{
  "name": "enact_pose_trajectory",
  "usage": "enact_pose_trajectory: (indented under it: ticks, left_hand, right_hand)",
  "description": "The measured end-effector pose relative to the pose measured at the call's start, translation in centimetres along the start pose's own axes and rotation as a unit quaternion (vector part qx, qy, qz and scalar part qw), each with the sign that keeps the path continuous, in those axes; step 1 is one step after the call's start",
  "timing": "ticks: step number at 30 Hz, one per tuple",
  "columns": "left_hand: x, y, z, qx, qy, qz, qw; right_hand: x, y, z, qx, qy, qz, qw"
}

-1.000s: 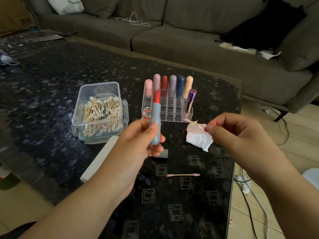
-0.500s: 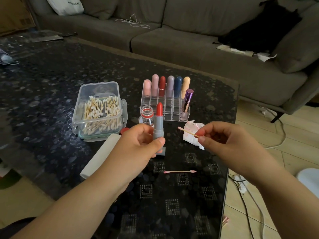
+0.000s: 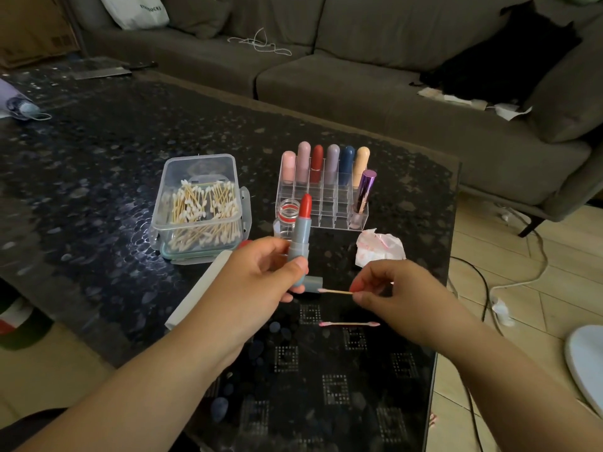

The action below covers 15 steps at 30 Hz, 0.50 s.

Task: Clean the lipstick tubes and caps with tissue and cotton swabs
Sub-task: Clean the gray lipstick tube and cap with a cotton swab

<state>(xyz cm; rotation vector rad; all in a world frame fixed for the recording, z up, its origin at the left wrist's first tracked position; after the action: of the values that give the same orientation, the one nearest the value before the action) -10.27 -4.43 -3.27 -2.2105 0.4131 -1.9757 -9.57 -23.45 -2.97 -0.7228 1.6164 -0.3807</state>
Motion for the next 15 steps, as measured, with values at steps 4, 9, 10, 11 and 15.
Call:
enact_pose_trajectory:
  ticks: [4, 9, 10, 11, 15]
  left_hand:
    - [0.1, -0.2, 0.2, -0.002, 0.003, 0.000, 1.000]
    - [-0.2, -0.2, 0.2, 0.000, -0.006, 0.029, 1.000]
    - [-0.3, -0.2, 0.2, 0.008, -0.006, 0.055, 0.998]
    - [-0.4, -0.1, 0.1, 0.017, -0.004, 0.092, 0.996]
    - [-0.5, 0.2, -0.1, 0.053, 0.021, 0.232, 0.971]
  right_hand:
    - [0.4, 0.9, 0.8, -0.005, 0.003, -0.033, 0.999]
    - [0.5, 0.9, 1.0, -0.005, 0.001, -0.044, 0.999]
    - [0.5, 0.8, 1.0, -0.001, 0.002, -0.040, 0.999]
    - [0.5, 0.6, 1.0, 0.002, 0.002, -0.037, 0.999]
    - [0.2, -0.1, 1.0, 0.017, -0.006, -0.024, 1.000]
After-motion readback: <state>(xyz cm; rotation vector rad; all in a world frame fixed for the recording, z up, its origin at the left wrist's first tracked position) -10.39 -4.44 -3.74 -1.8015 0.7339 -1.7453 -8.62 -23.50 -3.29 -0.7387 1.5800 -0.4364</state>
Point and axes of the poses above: each hand's wrist, its own z-axis towards the middle knuckle, its own y-axis out of the palm, x = y × z, the point moved 2 cm from there along z, towards the middle knuckle, and after that the axes turned 11 degrees about z, right-handed, at the moved point
